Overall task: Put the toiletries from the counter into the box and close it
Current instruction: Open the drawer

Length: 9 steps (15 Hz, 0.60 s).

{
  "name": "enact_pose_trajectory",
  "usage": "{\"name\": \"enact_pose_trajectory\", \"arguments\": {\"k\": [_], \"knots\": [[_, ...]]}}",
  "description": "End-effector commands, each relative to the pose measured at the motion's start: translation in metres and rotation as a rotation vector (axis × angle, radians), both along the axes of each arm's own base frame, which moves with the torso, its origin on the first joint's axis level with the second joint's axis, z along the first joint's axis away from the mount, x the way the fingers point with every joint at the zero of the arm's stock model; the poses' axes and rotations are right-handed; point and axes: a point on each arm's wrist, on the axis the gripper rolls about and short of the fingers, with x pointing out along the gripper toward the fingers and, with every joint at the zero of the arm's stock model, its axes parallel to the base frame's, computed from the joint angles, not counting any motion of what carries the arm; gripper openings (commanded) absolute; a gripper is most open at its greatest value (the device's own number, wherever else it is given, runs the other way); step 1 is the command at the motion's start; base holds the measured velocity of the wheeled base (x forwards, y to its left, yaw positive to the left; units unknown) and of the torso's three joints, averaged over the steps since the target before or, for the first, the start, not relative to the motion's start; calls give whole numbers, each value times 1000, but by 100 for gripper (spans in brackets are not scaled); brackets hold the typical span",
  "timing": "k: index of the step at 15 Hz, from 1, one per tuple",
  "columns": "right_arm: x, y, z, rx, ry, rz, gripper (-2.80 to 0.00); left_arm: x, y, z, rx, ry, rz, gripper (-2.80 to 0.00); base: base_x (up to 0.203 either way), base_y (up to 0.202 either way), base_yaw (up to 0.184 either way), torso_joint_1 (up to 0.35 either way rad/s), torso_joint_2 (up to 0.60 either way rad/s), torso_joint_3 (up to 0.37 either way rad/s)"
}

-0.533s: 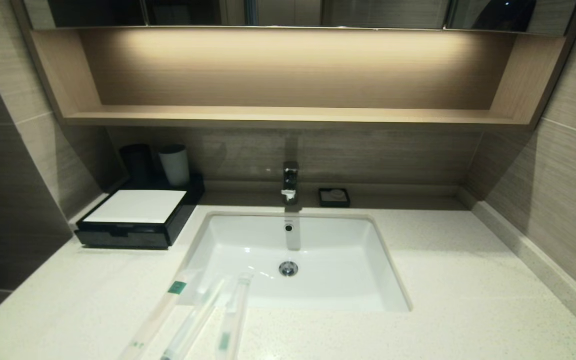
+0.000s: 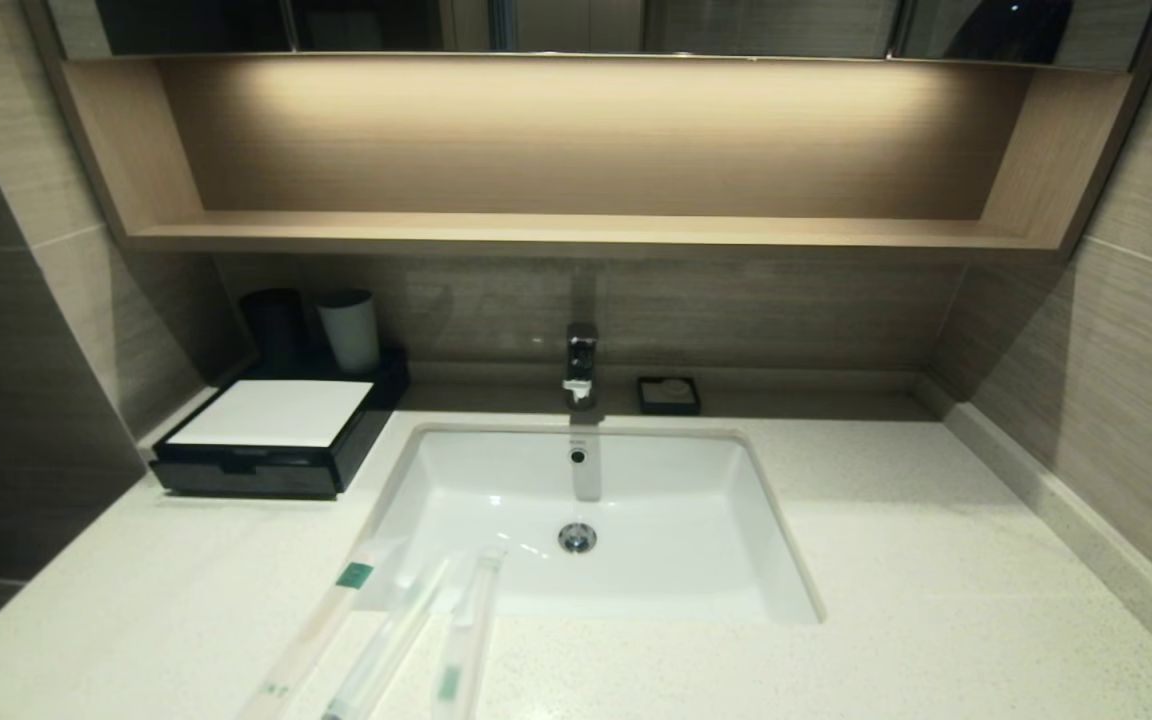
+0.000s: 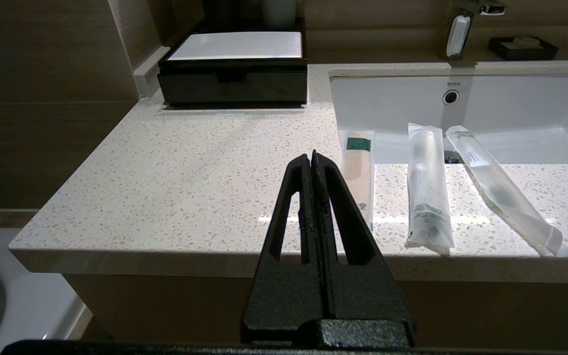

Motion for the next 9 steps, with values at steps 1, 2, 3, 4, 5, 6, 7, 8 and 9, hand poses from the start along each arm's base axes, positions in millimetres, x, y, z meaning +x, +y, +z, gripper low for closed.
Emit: {"name": "enact_pose_trajectory", "arguments": {"k": [1,2,3,4,5,6,7,8,9], "knots": [[0,0,0,0,0,0,-280,1,0,-5,0,19,2,-280,0,0,0,0,0,0],[0,0,0,0,2,0,-280,1,0,-5,-1,17,1,-280,0,0,0,0,0,0],[0,0,0,0,2,0,-280,1,0,-6,-1,20,2,-280,0,0,0,0,0,0],[0,0,0,0,2,0,-280,1,0,-6,-1,20,4,-280,0,0,0,0,0,0],[0,0,0,0,0,0,-280,1,0,-5,-4,19,17,-280,0,0,0,0,0,0],[0,0,0,0,0,0,-280,1,0,-5,-3,20,19,-280,0,0,0,0,0,0],[0,0,0,0,0,0,-280,1,0,-5,-3,22,19,-280,0,0,0,0,0,0],[0,0,0,0,-1,0,-280,1,0,-5,-3,20,21,-280,0,0,0,0,0,0],[0,0,0,0,0,0,-280,1,0,-5,-3,20,19,-280,0,0,0,0,0,0]]}}
